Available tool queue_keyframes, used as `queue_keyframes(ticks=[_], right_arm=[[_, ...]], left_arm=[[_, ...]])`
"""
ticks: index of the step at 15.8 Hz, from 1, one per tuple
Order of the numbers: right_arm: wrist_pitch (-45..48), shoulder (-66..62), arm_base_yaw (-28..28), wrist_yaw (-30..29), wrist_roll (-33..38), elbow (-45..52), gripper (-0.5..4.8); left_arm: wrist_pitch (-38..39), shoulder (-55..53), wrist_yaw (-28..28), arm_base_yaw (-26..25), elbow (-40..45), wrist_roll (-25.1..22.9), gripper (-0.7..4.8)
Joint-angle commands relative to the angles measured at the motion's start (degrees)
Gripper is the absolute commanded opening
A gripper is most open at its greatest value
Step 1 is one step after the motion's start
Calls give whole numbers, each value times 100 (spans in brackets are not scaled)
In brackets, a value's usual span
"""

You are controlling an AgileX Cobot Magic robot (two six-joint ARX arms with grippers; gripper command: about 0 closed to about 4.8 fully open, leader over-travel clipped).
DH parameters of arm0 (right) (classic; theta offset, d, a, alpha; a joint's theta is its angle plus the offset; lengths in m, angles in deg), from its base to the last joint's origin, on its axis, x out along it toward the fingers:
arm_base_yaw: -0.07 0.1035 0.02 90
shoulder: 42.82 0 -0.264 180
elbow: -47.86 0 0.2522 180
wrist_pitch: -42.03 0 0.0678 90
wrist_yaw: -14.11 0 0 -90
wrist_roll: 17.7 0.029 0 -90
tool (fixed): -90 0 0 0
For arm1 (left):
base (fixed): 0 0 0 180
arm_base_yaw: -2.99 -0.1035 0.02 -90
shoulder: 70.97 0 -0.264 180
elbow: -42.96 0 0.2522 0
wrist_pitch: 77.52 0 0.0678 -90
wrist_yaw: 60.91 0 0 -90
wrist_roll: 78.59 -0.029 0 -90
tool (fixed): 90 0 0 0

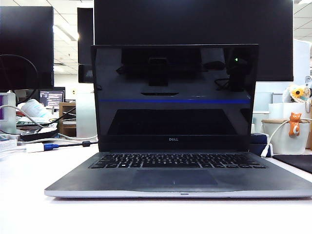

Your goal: Close the lid of the gray laptop.

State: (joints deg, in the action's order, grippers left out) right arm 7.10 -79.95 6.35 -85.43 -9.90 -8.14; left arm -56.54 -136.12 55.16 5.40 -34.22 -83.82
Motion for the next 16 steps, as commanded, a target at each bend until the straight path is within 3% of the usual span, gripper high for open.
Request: queue_keyframes(ticks=[1,2,3,6,8,10,14,16], right_arm=[[-114,-592,2,-590,-98,-385,-1],[-236,-774,2,-590,-262,-535,-1],[-446,-1003,0,-981,-378,-809,-1],[-549,-1226,-164,-2424,-326,-1316,-1],[-560,-1263,-184,-2667,-315,-1620,-1],[-531,-1373,-208,-3285,-173,-1862,-1],[-560,-1563,-210,-3571,-140,-1974,-1],[-544,-1620,-208,-3580,-151,-1974,-1]], left_arm=[[743,-682,-446,632,-719,-564,-6],[946,-925,-841,909,-966,-695,-6],[1239,-1314,-1250,1211,-1349,-850,-6],[1615,-1840,-1139,1397,-1823,-949,-6],[1805,-2090,-885,1401,-2072,-1108,-6],[2026,-2483,-887,1403,-2511,-1174,-6],[3025,-3296,-772,1504,-3508,-1176,-6],[3220,-3445,-804,1744,-3617,-1287,-6]])
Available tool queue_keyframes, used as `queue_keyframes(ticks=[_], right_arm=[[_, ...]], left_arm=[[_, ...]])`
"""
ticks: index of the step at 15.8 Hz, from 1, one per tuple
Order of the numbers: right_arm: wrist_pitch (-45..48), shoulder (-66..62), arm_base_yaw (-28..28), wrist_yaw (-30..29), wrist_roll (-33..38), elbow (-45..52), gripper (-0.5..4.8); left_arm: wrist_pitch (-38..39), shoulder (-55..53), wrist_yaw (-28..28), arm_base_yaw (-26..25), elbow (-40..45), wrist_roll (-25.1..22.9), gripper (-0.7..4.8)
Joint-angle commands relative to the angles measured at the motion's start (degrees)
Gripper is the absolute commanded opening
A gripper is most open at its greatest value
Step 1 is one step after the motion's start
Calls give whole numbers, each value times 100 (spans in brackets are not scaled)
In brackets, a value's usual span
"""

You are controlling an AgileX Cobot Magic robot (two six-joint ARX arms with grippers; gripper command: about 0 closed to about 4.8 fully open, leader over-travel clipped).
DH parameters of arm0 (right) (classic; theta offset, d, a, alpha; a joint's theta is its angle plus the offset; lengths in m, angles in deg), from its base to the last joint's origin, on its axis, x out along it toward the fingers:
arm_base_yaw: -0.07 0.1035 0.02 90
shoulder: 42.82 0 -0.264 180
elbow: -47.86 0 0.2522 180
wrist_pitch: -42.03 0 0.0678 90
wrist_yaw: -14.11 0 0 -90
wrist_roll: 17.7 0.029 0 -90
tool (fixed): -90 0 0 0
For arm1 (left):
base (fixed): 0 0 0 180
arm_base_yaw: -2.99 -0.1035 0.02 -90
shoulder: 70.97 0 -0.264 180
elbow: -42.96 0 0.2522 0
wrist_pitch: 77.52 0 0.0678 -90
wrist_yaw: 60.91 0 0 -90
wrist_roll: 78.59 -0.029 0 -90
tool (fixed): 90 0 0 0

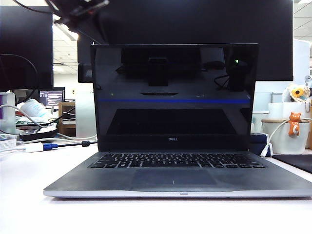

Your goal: Close the lid of the gray laptop.

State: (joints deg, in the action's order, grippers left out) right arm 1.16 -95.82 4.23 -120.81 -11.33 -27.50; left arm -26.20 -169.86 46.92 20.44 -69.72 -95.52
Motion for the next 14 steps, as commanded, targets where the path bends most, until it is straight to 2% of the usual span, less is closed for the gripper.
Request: queue_keyframes(ticks=[1,4,8,10,14], right_arm=[[79,-68,4,-42,-20,-37,-1],[98,-131,4,-42,-26,-37,-1],[111,-129,4,-44,-42,-37,-1],[129,-138,4,-39,-42,-37,-1],[125,-186,4,-39,-42,-37,-1]], left_arm=[[221,-74,-72,374,-66,-133,-6],[229,-201,-1228,1014,-81,-284,-6],[734,-531,-1246,1207,-92,-260,-6],[1005,-529,-955,1259,-94,-260,-6],[1650,-527,-964,1773,-92,-225,-6]])
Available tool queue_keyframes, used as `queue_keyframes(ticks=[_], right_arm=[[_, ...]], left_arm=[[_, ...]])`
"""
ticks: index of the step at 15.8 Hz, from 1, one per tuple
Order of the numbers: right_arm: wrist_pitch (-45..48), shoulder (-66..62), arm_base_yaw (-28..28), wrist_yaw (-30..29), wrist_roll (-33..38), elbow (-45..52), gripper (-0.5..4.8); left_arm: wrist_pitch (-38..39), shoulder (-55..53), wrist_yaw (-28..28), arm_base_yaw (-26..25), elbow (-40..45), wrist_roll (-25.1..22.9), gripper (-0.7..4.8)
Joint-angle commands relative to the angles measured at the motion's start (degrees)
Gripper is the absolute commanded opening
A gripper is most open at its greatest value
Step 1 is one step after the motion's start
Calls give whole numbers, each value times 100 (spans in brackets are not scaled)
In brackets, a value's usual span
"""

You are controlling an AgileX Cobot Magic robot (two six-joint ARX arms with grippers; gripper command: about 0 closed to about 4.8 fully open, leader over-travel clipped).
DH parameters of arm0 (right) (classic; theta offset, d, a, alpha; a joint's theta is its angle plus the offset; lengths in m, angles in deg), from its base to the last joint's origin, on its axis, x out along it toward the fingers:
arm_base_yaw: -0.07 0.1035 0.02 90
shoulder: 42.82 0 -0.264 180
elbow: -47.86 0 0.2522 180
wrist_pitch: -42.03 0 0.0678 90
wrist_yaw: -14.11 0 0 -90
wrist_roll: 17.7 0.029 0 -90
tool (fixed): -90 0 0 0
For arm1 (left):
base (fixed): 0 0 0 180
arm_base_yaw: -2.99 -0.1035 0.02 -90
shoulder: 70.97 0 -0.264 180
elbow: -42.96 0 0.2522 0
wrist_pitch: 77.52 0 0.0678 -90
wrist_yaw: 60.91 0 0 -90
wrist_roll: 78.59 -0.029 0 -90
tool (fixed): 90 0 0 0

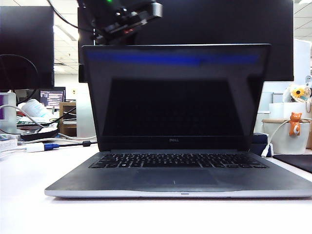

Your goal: Close the lid of the gray laptop.

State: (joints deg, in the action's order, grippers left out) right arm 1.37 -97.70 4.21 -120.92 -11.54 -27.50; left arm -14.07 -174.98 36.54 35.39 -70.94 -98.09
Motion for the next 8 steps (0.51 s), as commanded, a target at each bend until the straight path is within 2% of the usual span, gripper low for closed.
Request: queue_keyframes(ticks=[1,4,8], right_arm=[[98,-13,4,-26,-22,-35,-1],[-85,-44,7,-7,-90,-33,-1],[-302,-46,4,11,-214,-26,-1]], left_arm=[[481,-15,74,409,44,155,-6],[693,13,409,595,153,413,-6],[457,326,457,562,1067,562,-6]])
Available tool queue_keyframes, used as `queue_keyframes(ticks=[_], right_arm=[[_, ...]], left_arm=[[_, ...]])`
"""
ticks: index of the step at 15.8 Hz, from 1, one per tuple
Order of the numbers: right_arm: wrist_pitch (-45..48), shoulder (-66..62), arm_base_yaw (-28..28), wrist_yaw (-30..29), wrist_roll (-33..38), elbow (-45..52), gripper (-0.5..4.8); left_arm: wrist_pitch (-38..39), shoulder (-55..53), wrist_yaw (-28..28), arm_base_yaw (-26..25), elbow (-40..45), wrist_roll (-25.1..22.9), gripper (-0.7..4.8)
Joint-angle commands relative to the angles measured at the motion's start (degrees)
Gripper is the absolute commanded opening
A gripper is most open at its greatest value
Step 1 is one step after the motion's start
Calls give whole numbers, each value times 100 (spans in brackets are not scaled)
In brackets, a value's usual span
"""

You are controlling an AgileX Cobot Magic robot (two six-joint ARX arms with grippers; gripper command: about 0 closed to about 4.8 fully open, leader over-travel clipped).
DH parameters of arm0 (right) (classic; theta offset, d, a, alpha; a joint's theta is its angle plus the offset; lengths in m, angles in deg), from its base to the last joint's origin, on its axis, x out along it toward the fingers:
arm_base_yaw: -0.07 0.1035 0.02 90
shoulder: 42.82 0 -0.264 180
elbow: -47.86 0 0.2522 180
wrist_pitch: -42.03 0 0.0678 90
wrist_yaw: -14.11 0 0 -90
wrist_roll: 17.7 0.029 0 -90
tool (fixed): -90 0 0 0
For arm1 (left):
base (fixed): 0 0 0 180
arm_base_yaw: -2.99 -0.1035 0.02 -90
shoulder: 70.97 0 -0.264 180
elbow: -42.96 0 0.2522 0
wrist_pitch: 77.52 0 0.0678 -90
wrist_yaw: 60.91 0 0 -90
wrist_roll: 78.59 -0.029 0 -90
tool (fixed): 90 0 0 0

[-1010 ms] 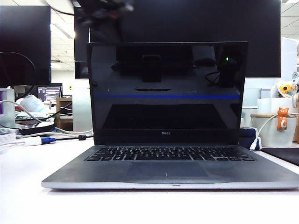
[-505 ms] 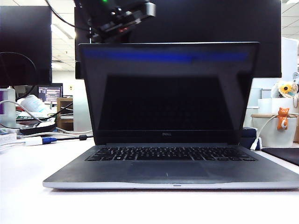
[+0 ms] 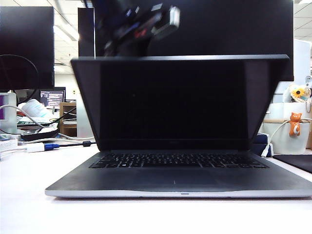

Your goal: Close the lid of the gray laptop.

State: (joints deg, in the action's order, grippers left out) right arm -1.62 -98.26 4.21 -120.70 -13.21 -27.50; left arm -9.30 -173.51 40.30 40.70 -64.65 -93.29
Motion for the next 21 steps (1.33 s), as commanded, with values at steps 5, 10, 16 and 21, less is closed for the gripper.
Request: queue_keyframes(ticks=[5,10,16,21], right_arm=[[-20,9,7,-13,-50,-26,-1],[-750,9,7,-236,-223,-26,-1],[-1694,11,9,-721,-525,-26,-1],[-1150,20,4,-361,-671,-26,-1]], left_arm=[[-1215,804,197,37,1971,695,-6],[-2094,811,409,262,2905,1178,-6],[-2599,883,426,291,3383,1478,-6],[-3178,2020,-560,282,3945,1366,-6]])
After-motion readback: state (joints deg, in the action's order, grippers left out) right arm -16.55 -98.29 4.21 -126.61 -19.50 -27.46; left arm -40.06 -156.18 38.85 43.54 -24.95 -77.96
